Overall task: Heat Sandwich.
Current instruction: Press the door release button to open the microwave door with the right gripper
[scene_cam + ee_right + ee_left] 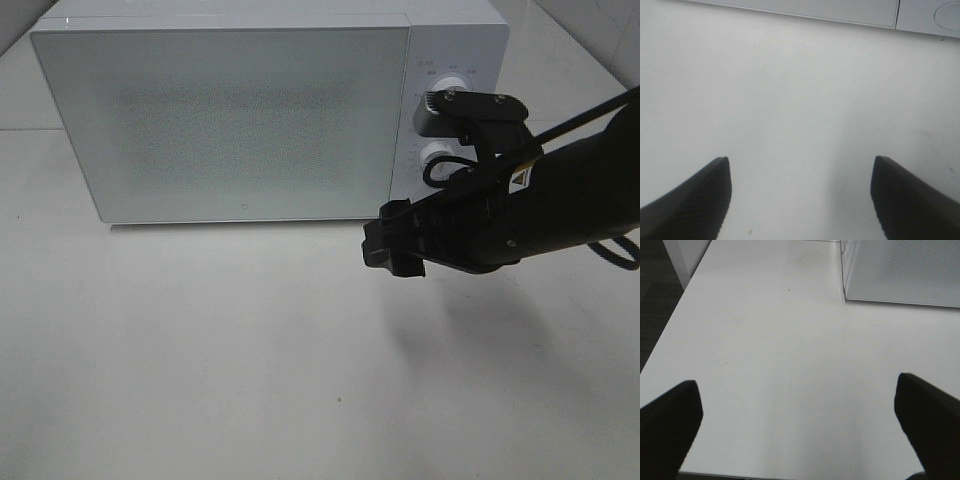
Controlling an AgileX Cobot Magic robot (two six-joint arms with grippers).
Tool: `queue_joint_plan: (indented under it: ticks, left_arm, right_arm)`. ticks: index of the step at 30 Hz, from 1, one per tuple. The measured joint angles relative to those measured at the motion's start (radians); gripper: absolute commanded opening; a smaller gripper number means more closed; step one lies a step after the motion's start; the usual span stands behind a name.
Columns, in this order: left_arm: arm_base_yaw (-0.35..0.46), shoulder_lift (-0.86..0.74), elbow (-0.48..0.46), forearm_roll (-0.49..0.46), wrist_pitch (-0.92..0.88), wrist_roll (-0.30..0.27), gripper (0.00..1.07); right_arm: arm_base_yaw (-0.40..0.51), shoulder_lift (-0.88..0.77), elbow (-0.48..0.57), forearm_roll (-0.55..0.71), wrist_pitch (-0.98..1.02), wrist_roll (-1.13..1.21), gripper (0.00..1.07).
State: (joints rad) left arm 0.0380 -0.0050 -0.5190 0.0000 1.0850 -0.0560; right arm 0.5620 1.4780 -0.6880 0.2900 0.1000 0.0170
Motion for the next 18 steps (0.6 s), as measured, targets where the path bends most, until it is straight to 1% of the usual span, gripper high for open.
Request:
queue_joint_plan:
  ticks: [1, 2, 3, 4, 7, 8, 11, 14, 15, 18]
  left_arm:
    - [0.000, 0.000, 0.000, 0.000, 0.000, 0.000, 1.00]
    - [0.000, 0.000, 0.000, 0.000, 0.000, 0.000, 1.00]
    - [0.000, 0.000, 0.000, 0.000, 0.000, 0.000, 1.00]
    - [0.000, 0.000, 0.000, 0.000, 0.000, 0.000, 1.00]
    - [0.000, 0.000, 0.000, 0.000, 0.000, 0.000, 1.00]
    - [0.000, 0.000, 0.000, 0.000, 0.000, 0.000, 1.00]
    - [0.000, 0.000, 0.000, 0.000, 0.000, 0.000, 1.00]
    - [0.000, 0.000, 0.000, 0.000, 0.000, 0.000, 1.00]
    - [0.000, 0.000, 0.000, 0.000, 0.000, 0.000, 1.00]
    - [0.000, 0.000, 0.000, 0.000, 0.000, 0.000, 1.00]
  right_arm:
    - [0.000, -0.013, -0.004, -0.032, 0.024, 0.018, 0.76]
    - [0.000, -0.042, -0.008, -0.098, 0.059, 0.060, 0.76]
    - [0.000, -0.042, -0.008, -0.098, 0.059, 0.060, 0.76]
    - [0.000, -0.059, -0.008, -0.126, 0.072, 0.079, 0.76]
    - [0.000, -0.126, -0.008, -0.269, 0.134, 0.189, 0.76]
    - [0.000, -0.126, -0.008, -0.269, 0.134, 0.189, 0.76]
    - [0.000, -0.188, -0.008, -0.391, 0.218, 0.277, 0.76]
    - [0.000, -0.223, -0.008, -0.427, 0.262, 0.296, 0.76]
    - [0.000, -0.258, -0.008, -0.448, 0.314, 0.301, 0.76]
    - [0.000, -0.291, -0.008, -0.456, 0.366, 0.301, 0.76]
